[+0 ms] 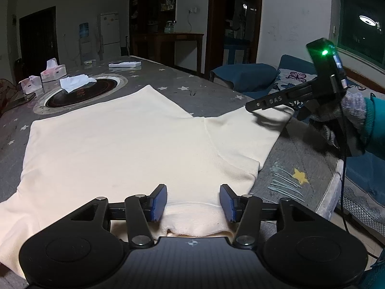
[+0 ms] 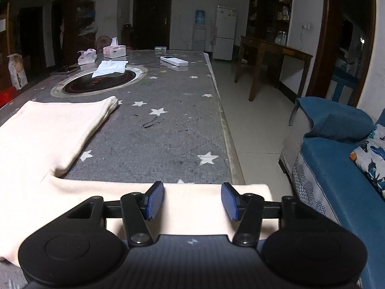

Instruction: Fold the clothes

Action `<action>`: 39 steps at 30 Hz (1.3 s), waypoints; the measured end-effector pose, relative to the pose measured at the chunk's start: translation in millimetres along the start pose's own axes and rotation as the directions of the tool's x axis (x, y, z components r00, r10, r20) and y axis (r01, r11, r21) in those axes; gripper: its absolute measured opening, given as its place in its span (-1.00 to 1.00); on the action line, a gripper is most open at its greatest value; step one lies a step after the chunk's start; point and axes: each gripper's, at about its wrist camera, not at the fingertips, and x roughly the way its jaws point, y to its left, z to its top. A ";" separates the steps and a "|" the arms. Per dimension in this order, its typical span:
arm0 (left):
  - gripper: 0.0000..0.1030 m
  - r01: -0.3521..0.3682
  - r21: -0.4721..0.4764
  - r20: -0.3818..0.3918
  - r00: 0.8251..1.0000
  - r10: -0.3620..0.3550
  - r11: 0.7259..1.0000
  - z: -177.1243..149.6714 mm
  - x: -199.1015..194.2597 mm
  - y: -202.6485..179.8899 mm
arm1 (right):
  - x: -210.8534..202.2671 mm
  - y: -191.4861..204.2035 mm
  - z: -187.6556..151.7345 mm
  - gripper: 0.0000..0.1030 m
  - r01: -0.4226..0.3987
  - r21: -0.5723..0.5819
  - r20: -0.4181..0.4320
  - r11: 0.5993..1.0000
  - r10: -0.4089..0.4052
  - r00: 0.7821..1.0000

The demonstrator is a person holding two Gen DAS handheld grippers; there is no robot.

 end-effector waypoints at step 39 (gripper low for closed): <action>0.45 0.019 -0.008 -0.002 1.000 -0.019 1.000 1.3 4.5 -6.2 | -29.9 -57.5 -32.4 0.13 0.079 0.212 -0.031 0.974 -0.074 0.997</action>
